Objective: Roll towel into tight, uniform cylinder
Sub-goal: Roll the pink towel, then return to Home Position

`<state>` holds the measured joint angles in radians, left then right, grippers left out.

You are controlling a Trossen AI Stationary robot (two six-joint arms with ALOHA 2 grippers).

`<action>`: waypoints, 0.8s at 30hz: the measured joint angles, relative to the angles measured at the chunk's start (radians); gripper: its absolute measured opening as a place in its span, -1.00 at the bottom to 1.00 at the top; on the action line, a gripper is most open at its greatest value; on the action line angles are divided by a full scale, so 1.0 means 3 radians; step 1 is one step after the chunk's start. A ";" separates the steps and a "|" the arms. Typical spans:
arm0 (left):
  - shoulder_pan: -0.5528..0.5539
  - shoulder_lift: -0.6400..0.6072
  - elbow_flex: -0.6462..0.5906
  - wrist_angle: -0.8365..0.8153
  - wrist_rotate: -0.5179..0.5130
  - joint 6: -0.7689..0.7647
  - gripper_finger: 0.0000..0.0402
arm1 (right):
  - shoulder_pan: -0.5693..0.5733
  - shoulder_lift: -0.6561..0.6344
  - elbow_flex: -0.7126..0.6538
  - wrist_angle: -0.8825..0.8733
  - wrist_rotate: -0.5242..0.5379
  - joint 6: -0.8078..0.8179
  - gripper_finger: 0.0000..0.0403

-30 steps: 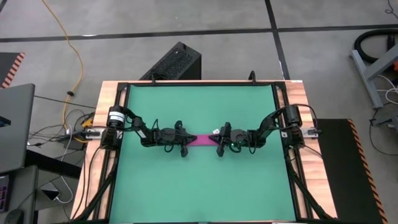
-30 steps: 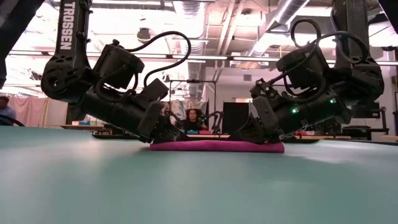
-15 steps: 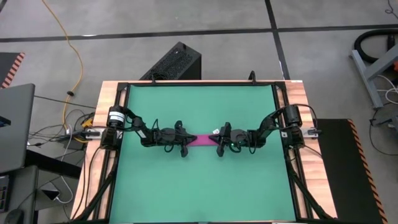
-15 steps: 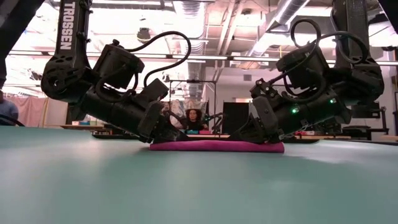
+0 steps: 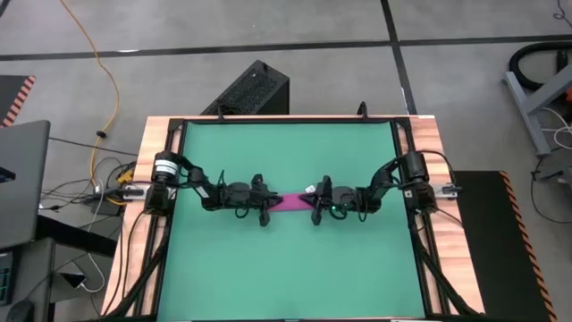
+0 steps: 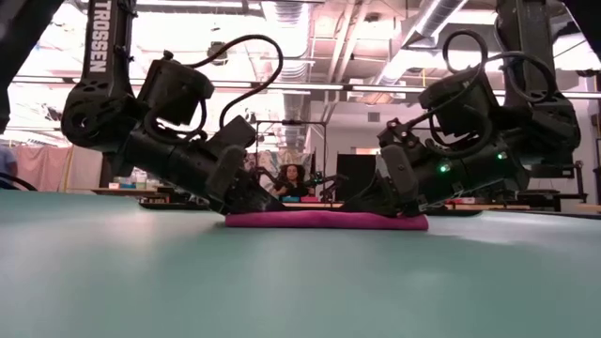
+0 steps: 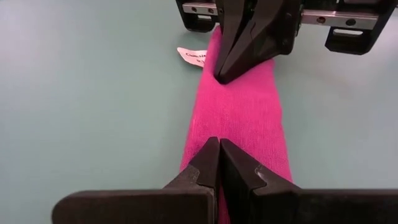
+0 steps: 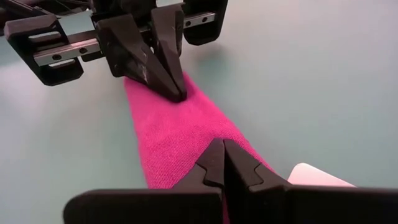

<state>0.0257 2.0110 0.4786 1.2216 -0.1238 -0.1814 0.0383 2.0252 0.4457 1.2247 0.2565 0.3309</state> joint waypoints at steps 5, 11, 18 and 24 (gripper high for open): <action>-0.0001 -0.0255 -0.0005 -0.0294 0.0012 0.0018 -1.00 | -0.0001 -0.0261 -0.0066 -0.0102 -0.0019 -0.0115 -0.91; -0.0001 -0.0651 -0.0003 -0.0683 -0.0029 0.0183 -1.00 | -0.0003 -0.0646 -0.0130 -0.0329 -0.0017 -0.0196 -0.91; -0.0001 -0.0969 0.0000 -0.0838 -0.0078 0.0368 -1.00 | -0.0006 -0.0969 -0.0131 -0.0345 -0.0001 -0.0458 -0.91; -0.0008 -0.1222 0.0000 -0.0832 0.0045 0.0416 -1.00 | 0.0007 -0.1326 -0.0131 -0.0356 -0.0103 -0.0692 -0.91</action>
<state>0.0234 1.6446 0.4786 0.9718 -0.1102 -0.0565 0.0405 1.6273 0.4065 1.1180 0.2256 0.1233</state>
